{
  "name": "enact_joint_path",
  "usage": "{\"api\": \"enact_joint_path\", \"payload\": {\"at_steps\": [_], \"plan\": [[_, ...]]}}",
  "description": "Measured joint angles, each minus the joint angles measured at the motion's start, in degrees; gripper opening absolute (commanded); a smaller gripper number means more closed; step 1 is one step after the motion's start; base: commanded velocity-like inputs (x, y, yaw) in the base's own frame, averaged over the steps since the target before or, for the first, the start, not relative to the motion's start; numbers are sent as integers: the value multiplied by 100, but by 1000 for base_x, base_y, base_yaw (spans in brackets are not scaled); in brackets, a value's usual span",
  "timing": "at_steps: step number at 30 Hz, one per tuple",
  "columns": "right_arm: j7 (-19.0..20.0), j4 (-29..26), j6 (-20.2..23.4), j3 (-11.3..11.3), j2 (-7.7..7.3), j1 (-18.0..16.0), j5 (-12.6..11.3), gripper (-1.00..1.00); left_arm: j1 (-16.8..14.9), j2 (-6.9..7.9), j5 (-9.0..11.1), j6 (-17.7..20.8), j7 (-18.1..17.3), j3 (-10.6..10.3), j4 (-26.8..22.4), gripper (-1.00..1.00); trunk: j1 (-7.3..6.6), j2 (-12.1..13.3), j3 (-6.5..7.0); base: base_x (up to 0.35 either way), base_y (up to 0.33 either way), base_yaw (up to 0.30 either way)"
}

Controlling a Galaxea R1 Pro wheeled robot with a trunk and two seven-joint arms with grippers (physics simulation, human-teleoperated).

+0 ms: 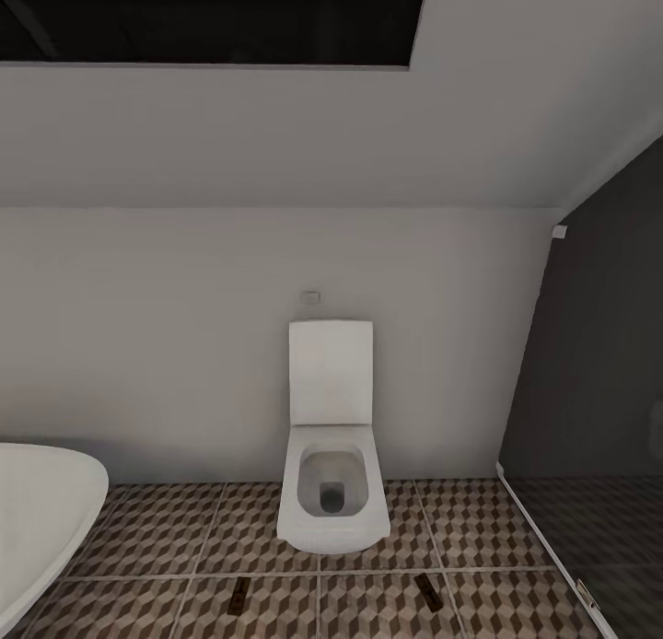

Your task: Take the four mousetraps from the cabinet in the bathroom and place them on the bathroom floor. Make sure all four end up on the same floor surface, and ensure that at least two of them are either under or directly next to the same bathroom sink.

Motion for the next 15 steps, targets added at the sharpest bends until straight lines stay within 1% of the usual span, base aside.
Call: {"api": "enact_joint_path", "payload": {"at_steps": [6, 15], "plan": [[0, -2, 0, 4, -7, 0, 9, 100, 0, 4, -11, 0, 1, -10, -1, 100, 0, 0, 0, 0, 0, 0], [0, -1, -3, 0, -17, 0, 13, 100, 0, -29, 6, 0, 1, 16, -1, 100, 0, 0, 0, 0, 0, 0]]}}
